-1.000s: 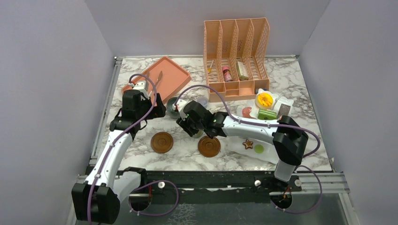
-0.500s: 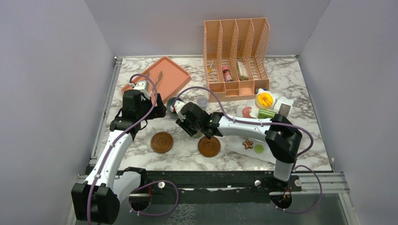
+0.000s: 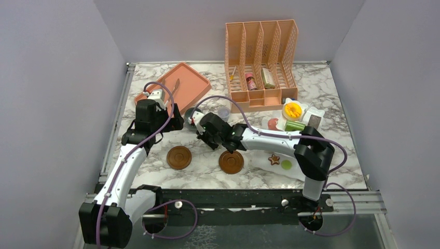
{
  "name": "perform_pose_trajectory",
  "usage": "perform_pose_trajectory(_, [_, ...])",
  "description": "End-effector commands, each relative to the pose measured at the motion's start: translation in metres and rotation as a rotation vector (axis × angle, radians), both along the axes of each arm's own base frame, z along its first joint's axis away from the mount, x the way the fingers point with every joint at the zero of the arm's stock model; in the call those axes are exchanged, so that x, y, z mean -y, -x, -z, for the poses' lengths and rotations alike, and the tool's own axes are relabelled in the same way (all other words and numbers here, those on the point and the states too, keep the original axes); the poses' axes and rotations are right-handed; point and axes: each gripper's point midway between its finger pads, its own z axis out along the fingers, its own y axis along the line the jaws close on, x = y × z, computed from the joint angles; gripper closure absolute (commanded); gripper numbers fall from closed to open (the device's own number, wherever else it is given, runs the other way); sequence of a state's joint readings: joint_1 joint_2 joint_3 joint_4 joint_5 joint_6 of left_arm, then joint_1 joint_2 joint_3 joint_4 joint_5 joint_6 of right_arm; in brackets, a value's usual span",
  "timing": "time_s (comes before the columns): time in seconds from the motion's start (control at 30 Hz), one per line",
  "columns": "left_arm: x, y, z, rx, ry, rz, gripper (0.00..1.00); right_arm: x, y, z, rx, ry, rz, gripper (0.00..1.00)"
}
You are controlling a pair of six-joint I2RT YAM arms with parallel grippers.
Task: Serve the afternoon tea
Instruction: Pick up the cup at the center of the board, then place the cup on the coaster.
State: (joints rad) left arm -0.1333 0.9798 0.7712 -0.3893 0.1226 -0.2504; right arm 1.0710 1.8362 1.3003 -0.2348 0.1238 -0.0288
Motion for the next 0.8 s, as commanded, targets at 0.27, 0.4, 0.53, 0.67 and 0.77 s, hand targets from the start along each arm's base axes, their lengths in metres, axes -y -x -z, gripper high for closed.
perform_pose_trajectory(0.27, [-0.001,-0.003,-0.007,0.038,-0.011,-0.006,0.03,0.018,0.012,-0.074,0.029,-0.097,0.012,0.99])
perform_pose_trajectory(0.4, [-0.001,-0.003,-0.007,0.037,-0.011,-0.007,0.03,0.033,0.028,-0.078,-0.024,-0.109,0.035,0.99])
perform_pose_trajectory(0.53, [-0.001,-0.003,-0.007,0.036,-0.01,-0.007,0.03,0.044,0.047,-0.074,-0.074,-0.11,0.047,0.99])
perform_pose_trajectory(0.67, [-0.001,-0.003,-0.006,0.033,-0.01,-0.008,0.03,0.05,0.064,-0.066,-0.117,-0.1,0.044,0.99])
perform_pose_trajectory(0.77, [-0.001,-0.003,-0.006,0.034,-0.01,-0.007,0.03,0.052,0.073,-0.057,-0.139,-0.084,0.042,0.99])
